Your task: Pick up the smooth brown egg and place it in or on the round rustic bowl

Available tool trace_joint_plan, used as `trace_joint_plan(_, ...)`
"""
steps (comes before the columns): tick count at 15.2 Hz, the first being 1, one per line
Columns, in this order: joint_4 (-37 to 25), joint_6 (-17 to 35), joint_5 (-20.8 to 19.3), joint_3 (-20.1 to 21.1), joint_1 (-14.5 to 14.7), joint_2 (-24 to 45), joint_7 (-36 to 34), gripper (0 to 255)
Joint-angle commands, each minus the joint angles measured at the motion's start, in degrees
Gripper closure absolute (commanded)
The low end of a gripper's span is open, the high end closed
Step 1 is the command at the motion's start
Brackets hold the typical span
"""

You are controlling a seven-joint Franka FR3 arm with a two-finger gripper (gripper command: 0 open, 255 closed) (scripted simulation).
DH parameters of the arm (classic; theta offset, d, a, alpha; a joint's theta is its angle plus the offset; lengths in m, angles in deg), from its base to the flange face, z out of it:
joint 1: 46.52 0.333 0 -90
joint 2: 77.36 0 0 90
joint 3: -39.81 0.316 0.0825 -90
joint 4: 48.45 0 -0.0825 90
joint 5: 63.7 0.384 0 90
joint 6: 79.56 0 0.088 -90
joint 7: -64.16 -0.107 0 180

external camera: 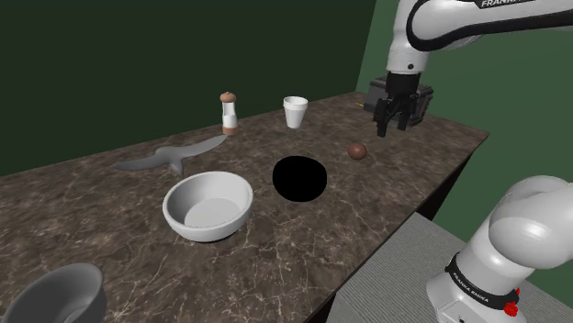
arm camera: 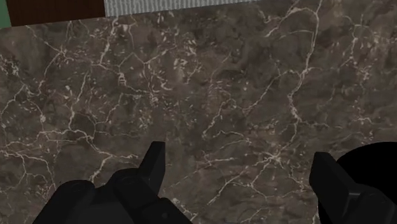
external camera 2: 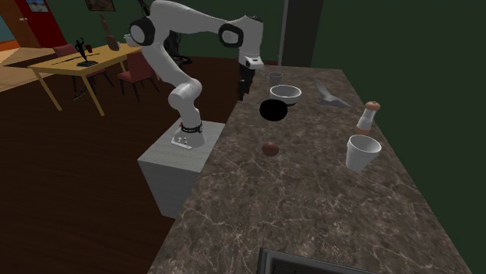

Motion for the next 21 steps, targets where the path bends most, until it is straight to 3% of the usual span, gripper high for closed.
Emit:
trace_joint_plan(1, 0.17, 3.56, -2.21, -0.06, -0.41, 3.22, 0.88, 0)
trace_joint_plan(12, -4.71, 20.46, -14.72, 0.32, -2.92, 24.25, 0.84, 0)
trace_joint_plan(21, -13.42, 28.52, -25.31, -0.51, -4.33, 40.57, -1.95, 0)
